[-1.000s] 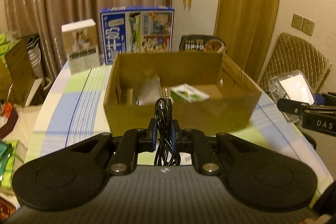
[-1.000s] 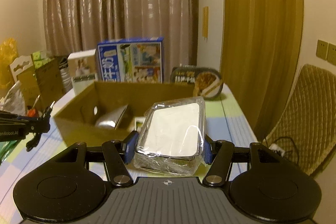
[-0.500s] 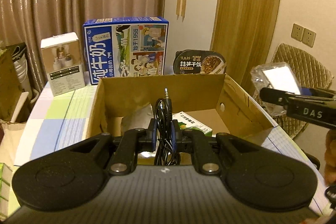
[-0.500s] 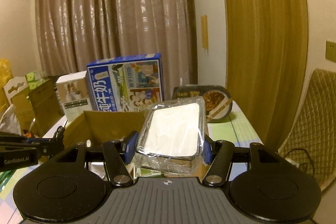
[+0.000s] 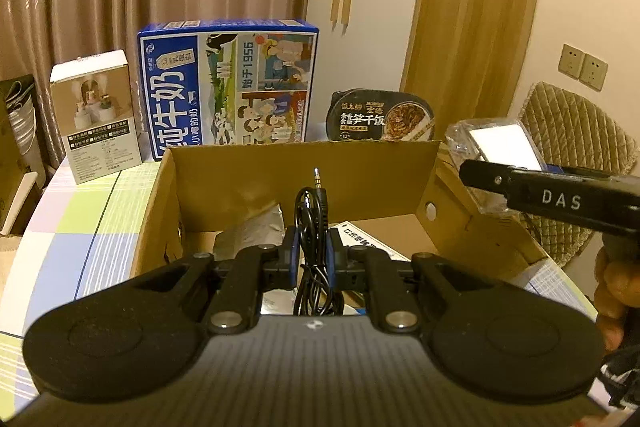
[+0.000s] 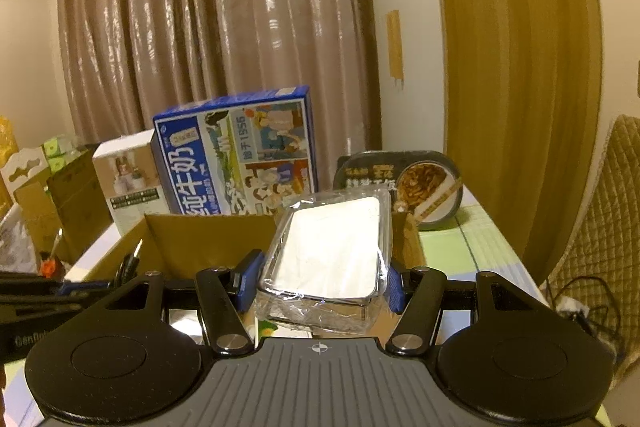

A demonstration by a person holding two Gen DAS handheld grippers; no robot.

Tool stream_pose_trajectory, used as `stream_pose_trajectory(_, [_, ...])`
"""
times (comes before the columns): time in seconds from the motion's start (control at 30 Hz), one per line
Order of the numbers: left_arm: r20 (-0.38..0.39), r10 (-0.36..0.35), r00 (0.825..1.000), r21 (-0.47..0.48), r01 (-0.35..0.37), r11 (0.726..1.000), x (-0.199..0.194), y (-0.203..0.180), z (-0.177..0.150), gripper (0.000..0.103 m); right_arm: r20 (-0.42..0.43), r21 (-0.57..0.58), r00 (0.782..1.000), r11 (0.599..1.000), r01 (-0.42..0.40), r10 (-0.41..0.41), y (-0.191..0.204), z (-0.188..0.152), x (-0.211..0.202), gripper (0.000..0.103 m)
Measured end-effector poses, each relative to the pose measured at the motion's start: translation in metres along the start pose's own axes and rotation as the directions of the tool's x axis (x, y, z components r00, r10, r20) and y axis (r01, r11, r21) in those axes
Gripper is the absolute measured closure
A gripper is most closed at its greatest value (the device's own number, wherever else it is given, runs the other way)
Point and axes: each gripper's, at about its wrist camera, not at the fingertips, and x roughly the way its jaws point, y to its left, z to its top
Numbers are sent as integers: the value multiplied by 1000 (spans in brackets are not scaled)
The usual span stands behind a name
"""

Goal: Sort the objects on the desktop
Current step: 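Open the left tool to drop the cable into the box while the right tool holds the packet above it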

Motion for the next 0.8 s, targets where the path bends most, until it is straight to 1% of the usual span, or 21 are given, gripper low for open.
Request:
stream_pose_trajectory(0.13, [-13, 3, 1000, -20, -3, 1000, 9, 7, 1, 93, -21, -15, 1000, 1000, 0, -1, 2, -8, 7, 46])
stream_pose_trajectory(0.4, [-41, -6, 999, -48, 4, 999, 20, 13, -3, 93, -33, -33, 999, 999, 4, -5, 7, -10, 8, 46])
stream_pose_trajectory(0.57, [-37, -1, 999, -64, -1, 998, 20, 16, -1, 93, -27, -37, 1000, 999, -5, 4, 13, -10, 6, 46])
stream_pose_trajectory(0.8, [-33, -13, 999, -89, 10, 996, 20, 19, 1, 93, -33, -26, 999, 1000, 2, -2, 14, -11, 8, 46])
